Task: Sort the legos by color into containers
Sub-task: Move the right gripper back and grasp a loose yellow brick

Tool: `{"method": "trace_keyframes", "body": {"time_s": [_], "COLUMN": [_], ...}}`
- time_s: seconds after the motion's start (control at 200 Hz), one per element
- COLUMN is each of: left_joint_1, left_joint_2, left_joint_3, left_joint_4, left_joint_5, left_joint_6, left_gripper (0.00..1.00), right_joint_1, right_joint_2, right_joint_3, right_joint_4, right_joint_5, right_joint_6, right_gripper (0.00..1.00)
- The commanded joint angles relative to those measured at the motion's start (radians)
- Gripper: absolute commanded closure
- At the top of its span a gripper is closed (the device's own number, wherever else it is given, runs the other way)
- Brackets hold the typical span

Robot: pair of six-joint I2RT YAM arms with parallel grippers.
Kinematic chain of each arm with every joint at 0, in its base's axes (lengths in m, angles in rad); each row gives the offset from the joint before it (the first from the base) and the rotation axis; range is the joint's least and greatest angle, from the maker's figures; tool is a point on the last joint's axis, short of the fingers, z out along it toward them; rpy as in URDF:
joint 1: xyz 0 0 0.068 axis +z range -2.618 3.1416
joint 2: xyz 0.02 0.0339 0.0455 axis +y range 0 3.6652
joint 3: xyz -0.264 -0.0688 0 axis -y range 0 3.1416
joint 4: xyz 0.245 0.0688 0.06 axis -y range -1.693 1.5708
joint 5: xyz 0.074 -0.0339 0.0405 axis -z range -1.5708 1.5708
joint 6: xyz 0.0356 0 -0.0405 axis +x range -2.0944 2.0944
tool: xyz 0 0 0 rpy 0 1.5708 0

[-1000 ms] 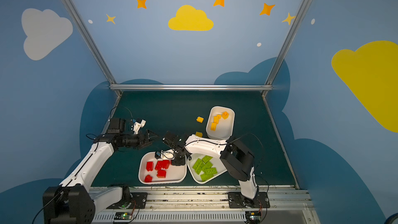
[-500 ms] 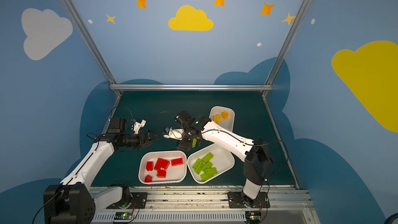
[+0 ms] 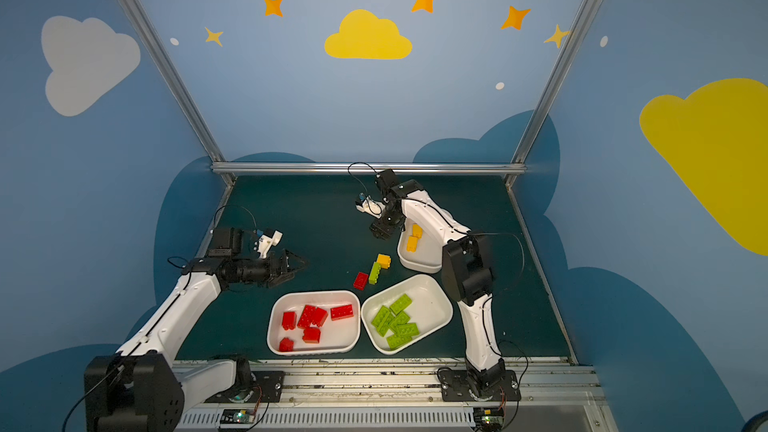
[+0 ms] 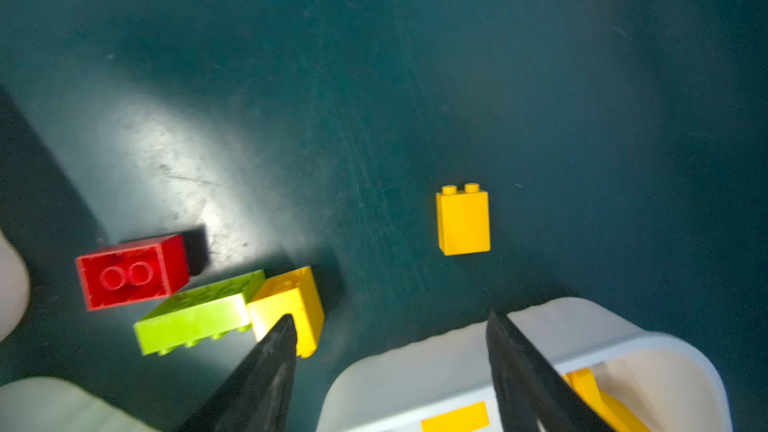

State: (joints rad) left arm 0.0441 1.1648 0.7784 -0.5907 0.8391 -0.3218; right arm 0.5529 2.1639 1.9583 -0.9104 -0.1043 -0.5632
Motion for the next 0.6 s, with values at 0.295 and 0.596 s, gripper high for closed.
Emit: {"method": "trace_keyframes", "body": {"time_s": [0.295, 0.596], "left_joint_1": [0.004, 0.004], "left_joint_2": [-0.009, 0.012], "left_joint_3": [0.009, 0.013], "left_joint_4": [-0.031, -0.032], "left_joint_5": [0.012, 0.014], "left_joint_6": [0.007, 0.007], "left_gripper": [0.00, 0.01], "right_joint_1": [-0.040, -0.054], "right_joint_2": [0.262, 0.334], "right_joint_3": [0.269, 0.284], "right_joint_4": [-0.115, -0.101], "right_joint_5": [0.003, 0.011], "right_joint_6": [-0.043, -0.054], "right_gripper": [0.27, 0.28]}}
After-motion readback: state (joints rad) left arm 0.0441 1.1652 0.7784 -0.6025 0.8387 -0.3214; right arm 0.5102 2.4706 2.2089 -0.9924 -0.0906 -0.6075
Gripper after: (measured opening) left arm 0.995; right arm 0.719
